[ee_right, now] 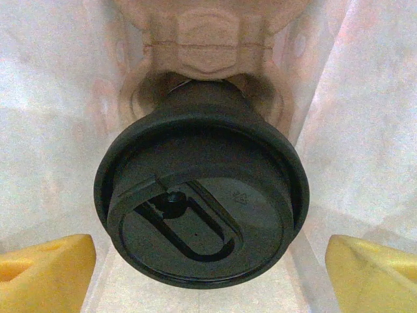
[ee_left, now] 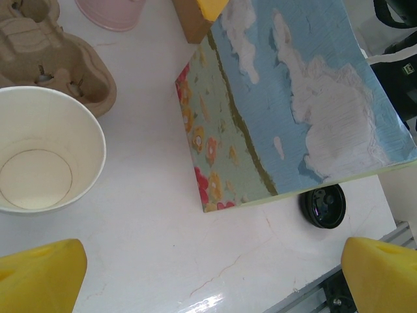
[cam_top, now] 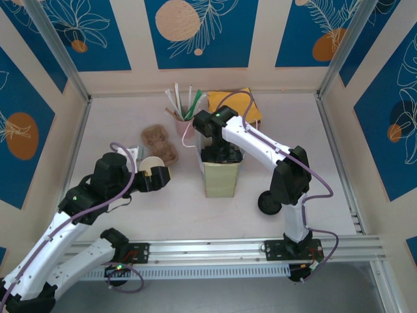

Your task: Pack the takeout coffee

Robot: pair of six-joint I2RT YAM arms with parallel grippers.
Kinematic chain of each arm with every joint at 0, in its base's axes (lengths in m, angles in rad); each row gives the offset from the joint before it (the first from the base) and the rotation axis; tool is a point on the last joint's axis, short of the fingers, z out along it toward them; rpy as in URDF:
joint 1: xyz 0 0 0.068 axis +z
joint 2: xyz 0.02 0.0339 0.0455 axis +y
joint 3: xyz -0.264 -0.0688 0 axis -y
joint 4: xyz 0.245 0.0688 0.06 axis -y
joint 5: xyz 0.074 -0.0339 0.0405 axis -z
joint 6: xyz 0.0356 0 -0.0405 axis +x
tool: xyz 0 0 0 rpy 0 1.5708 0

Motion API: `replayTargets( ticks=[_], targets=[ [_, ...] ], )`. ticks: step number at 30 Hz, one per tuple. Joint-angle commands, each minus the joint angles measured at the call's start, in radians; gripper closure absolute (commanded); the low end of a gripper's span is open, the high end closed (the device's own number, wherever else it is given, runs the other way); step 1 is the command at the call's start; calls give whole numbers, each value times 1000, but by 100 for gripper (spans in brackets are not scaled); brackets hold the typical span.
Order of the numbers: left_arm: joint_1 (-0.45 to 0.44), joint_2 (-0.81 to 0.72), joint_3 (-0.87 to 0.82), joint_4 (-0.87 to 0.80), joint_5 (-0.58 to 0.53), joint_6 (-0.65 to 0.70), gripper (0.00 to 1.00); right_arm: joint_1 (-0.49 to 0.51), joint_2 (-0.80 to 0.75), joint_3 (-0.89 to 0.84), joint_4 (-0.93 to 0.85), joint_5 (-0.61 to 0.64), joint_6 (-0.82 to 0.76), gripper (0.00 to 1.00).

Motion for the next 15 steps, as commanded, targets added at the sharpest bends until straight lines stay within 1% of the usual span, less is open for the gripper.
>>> replayTargets(
  ticks=[1, 11, 15],
  targets=[
    [-9, -6, -9, 24, 18, -8, 0, 8, -36, 32, -34, 3, 19, 9],
    [-9, -6, -8, 27, 21, -9, 0, 13, -35, 47, -44, 6, 23, 9],
    [-9, -4, -8, 30, 24, -8, 0, 15, -36, 57, -50, 7, 22, 12]
  ],
)
